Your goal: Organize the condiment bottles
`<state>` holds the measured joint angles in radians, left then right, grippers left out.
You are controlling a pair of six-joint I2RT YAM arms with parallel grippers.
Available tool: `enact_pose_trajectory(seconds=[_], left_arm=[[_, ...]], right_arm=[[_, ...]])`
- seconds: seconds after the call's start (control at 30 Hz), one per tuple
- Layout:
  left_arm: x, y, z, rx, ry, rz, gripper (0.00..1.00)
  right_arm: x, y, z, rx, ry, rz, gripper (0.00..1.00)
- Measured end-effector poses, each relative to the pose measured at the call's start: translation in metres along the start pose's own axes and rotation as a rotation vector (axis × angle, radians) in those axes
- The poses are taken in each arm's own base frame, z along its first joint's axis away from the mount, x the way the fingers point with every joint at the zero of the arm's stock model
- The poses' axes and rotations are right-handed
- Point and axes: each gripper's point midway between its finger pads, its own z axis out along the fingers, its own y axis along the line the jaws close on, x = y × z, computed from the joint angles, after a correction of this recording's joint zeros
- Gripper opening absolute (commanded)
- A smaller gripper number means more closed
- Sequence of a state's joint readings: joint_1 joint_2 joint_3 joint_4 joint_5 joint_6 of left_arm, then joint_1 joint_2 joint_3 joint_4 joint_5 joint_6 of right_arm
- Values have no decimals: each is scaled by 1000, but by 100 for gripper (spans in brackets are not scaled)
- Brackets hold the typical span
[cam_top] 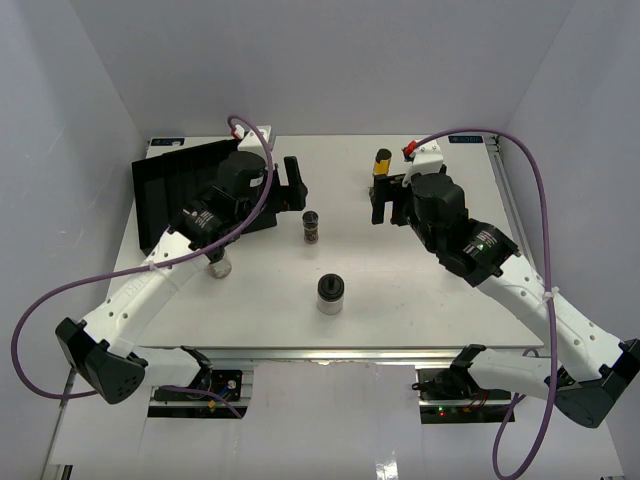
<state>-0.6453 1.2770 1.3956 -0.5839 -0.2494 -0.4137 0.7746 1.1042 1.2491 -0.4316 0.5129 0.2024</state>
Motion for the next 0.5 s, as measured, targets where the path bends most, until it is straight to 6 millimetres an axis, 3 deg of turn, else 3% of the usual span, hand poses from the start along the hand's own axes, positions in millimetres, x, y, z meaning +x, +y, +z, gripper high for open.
enact_pose_trajectory(seconds=[0.13, 0.37, 0.5], left_arm=[[0, 4, -2, -18, 0, 3, 98], [4, 31, -3, -157, 1, -20, 94], [9, 73, 3, -285, 37, -93, 92]], right_arm=[[0, 1, 0, -3, 0, 0, 90], [9, 4, -1, -30, 11, -1, 90], [20, 5, -5, -60, 22, -8, 90]])
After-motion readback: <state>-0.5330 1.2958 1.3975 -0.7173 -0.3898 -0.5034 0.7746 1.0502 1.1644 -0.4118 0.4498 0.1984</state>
